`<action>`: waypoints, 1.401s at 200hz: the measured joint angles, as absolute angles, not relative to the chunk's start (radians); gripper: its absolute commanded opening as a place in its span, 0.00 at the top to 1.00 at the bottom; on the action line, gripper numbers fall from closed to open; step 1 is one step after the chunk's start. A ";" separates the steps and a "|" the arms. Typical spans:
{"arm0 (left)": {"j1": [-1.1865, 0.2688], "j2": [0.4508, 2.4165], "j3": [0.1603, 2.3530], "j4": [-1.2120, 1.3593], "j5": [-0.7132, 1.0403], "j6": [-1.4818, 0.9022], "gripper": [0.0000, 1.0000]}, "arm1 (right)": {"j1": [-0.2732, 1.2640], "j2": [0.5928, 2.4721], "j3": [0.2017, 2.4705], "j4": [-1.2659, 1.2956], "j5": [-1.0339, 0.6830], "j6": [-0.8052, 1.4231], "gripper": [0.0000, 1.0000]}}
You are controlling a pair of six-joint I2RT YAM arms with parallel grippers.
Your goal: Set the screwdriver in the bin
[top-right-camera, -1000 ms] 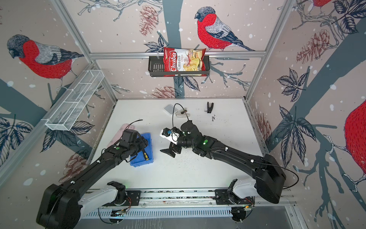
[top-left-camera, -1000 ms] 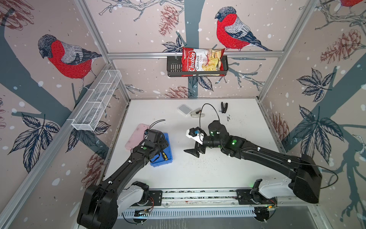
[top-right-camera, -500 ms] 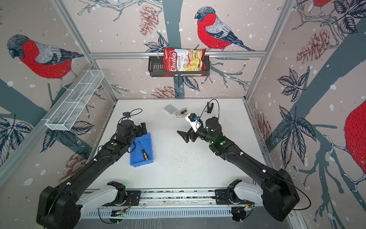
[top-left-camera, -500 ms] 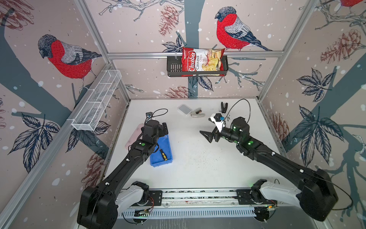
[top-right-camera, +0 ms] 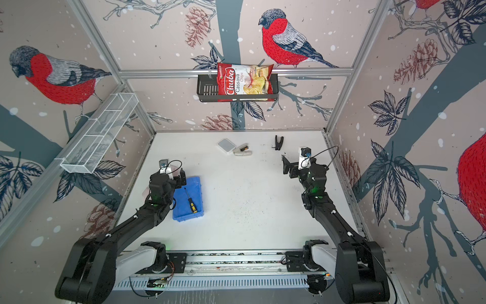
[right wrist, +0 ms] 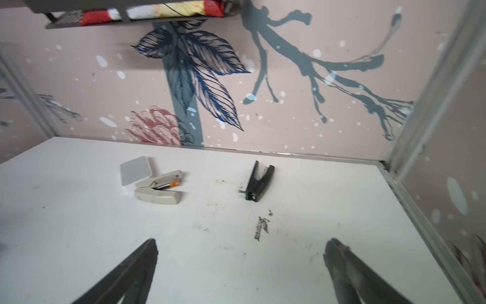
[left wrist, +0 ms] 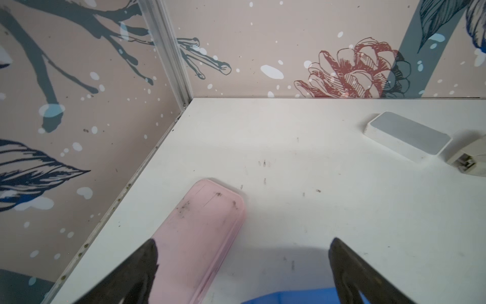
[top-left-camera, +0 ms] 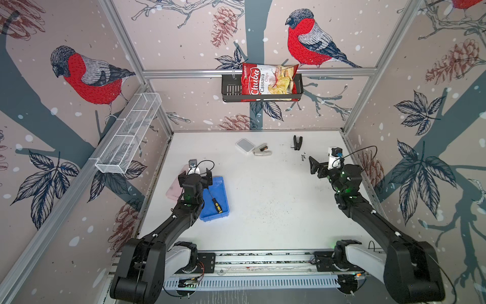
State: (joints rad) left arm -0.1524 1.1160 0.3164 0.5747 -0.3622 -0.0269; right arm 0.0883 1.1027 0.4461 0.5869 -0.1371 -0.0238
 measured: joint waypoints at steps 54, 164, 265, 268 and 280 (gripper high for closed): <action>-0.084 1.208 0.138 0.934 -0.284 -0.037 0.00 | 0.006 1.252 0.259 0.812 0.009 0.054 0.00; -0.054 1.555 0.196 1.326 -0.187 0.000 0.01 | -0.001 1.473 0.269 1.046 0.045 0.068 0.00; -0.051 1.560 0.228 1.295 -0.192 -0.001 0.01 | -0.009 1.482 0.269 1.073 0.043 0.066 0.00; -0.051 1.560 0.228 1.295 -0.192 -0.001 0.01 | -0.009 1.482 0.269 1.073 0.043 0.066 0.00; -0.051 1.560 0.228 1.295 -0.192 -0.001 0.01 | -0.009 1.482 0.269 1.073 0.043 0.066 0.00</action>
